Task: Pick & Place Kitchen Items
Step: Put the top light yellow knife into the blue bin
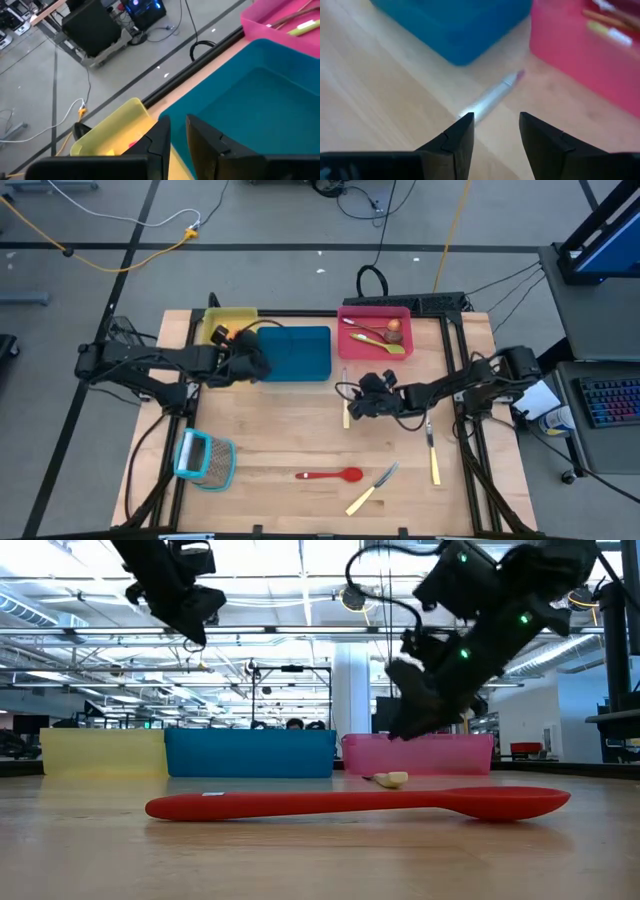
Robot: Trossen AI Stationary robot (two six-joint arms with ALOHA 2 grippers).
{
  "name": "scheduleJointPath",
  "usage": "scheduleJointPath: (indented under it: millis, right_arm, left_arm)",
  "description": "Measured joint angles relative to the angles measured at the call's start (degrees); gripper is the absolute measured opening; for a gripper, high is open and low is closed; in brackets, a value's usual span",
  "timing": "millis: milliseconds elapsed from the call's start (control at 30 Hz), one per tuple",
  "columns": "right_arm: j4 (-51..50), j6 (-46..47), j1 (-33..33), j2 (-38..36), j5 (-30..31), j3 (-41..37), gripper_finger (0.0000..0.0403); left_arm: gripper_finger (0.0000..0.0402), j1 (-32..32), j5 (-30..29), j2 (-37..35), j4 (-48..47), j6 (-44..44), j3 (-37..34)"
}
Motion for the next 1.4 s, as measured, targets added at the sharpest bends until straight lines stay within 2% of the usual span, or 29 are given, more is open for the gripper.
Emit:
scheduleJointPath:
  millis: [100,233,300,367,567,833,1100,1233,1400]
  right_arm:
    - [1.25,0.65,0.67,1.45,-0.11,-0.44,0.0153]
    - [9.76,-2.20,0.81,6.08,-5.72,-0.41,0.0153]
    - [13.34,-3.17,0.81,8.59,-5.74,0.29,0.0153]
    - [13.40,-2.71,0.77,10.17,-4.53,0.85,0.0153]
    - [14.03,0.47,0.13,13.62,-6.10,1.51,0.0153]
    - [10.38,-2.71,-1.93,14.68,-5.20,1.71,0.0139]
    - [7.10,-3.90,-3.21,14.72,-4.80,1.60,0.0031]
    - [1.58,-3.28,-4.46,14.32,-5.29,1.60,0.0030]
    - [-4.80,-3.00,-4.53,10.12,-2.23,1.53,0.0031]
  left_arm:
    - [0.0067,-0.78,-0.12,0.00,0.01,-0.06,0.00]
    - [0.0067,-1.12,-0.24,0.00,-0.02,-1.13,0.00]
    - [0.0067,-1.12,-0.27,0.00,-0.04,-1.48,0.00]
    - [0.0067,-1.12,-0.25,0.00,-0.02,-1.71,0.00]
    - [0.0067,-1.45,-0.25,0.00,-0.27,-2.66,0.00]
    - [0.0067,-1.75,0.21,0.00,-0.50,-4.13,-0.02]
    - [0.0067,-1.77,0.25,0.00,-0.54,-4.26,-0.02]
    - [0.0067,-1.82,0.34,0.00,-0.54,-4.23,-0.01]
    - [0.0067,-2.46,0.36,0.00,-0.54,-4.18,-0.02]
